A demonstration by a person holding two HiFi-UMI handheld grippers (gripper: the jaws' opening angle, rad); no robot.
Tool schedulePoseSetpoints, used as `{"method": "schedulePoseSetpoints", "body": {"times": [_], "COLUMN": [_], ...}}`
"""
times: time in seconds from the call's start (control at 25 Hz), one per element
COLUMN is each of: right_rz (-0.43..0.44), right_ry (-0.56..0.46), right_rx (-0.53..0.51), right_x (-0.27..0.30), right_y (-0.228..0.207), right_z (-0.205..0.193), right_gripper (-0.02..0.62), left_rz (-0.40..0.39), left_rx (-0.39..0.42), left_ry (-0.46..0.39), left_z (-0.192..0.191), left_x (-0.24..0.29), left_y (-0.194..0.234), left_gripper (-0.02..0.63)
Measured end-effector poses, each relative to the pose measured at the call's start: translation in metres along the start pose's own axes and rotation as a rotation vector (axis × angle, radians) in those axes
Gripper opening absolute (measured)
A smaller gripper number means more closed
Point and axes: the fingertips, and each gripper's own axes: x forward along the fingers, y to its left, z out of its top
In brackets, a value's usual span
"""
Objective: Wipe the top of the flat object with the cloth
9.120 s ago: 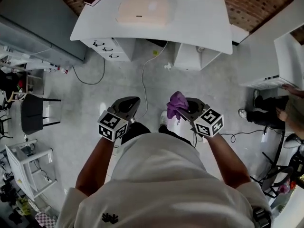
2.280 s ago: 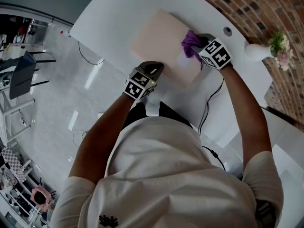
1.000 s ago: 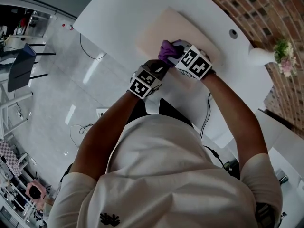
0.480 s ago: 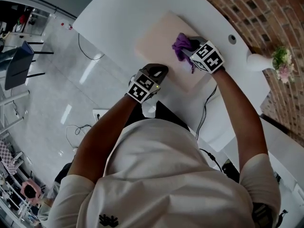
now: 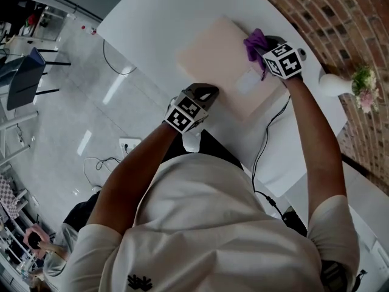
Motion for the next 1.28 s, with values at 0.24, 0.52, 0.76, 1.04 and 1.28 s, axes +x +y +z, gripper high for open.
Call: {"method": "schedulePoseSetpoints", "body": {"times": [0.24,0.52,0.76,1.04,1.28], "right_rz": [0.007,0.158,0.269,0.304,0.258], "right_ry": [-0.053,-0.112,-0.104,-0.071,-0.058], "right_rx": [0.017,-0.075,-0.142,-0.189,-0.164], "right_x": [-0.007,-0.01,0.008,0.026,0.028], "right_y": [0.019,0.105,0.171,0.191,0.15], "right_z": [0.02,0.054,0.069,0.061,0.052], "right_gripper": [0.115,0.115,0.115,0.115,0.115], "left_rz": [-0.011,-0.025,-0.037,-0.04,-0.046], "left_rx": [-0.003,0.002,0.015,0.018,0.018], "left_ry": [-0.006,-0.002,0.007,0.005,0.006], "left_z": [0.0,0.0,0.001,0.0,0.002], "left_x": [-0.002,0.0,-0.002,-0.001,0.0], "left_y": [0.002,0.002,0.003,0.003,0.004], "left_gripper": [0.025,0.025,0.025,0.025,0.025]}}
